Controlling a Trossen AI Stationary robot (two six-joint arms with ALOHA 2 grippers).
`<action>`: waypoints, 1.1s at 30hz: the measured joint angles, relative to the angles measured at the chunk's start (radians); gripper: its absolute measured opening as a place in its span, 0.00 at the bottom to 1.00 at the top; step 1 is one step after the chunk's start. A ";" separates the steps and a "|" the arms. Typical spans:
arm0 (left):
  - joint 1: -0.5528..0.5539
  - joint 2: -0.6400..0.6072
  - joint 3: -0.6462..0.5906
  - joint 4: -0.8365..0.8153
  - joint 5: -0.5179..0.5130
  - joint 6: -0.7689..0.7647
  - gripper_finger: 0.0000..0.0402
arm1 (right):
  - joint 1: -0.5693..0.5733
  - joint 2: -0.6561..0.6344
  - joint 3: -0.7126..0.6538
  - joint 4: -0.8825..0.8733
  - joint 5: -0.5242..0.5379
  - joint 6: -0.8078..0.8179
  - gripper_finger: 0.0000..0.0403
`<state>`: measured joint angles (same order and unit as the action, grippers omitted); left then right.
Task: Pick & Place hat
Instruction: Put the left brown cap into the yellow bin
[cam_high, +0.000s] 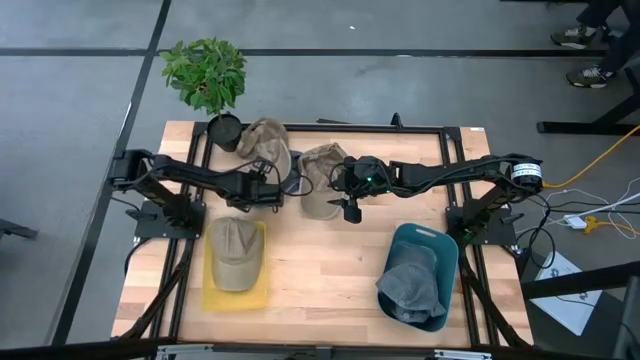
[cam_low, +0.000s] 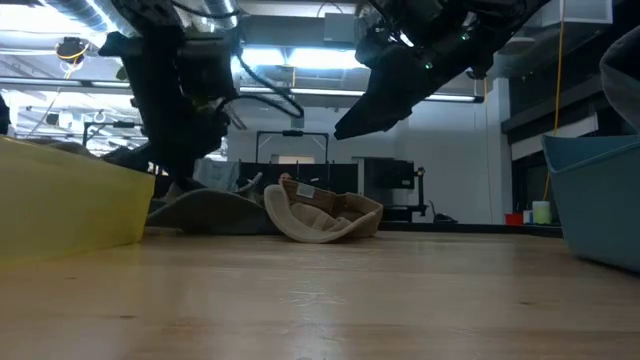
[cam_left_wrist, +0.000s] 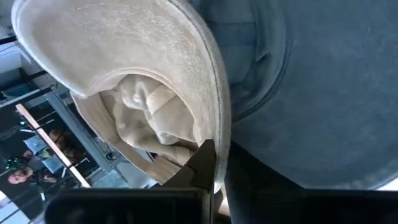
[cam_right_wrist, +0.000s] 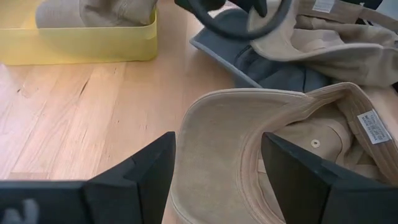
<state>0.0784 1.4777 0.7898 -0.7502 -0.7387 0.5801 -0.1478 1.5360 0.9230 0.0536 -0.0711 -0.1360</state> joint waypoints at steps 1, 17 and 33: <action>-0.005 -0.011 0.000 0.000 0.000 -0.008 0.03 | 0.000 0.000 0.000 0.000 0.000 0.000 0.59; -0.044 -0.379 0.000 0.153 0.219 -0.211 0.02 | 0.000 0.000 0.000 0.021 0.000 0.024 0.59; -0.044 -0.571 0.000 0.384 0.314 -0.317 0.02 | 0.000 0.000 0.000 0.126 0.000 0.027 0.59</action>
<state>0.0341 0.9064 0.7898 -0.3664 -0.4252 0.2634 -0.1478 1.5360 0.9230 0.1797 -0.0714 -0.1089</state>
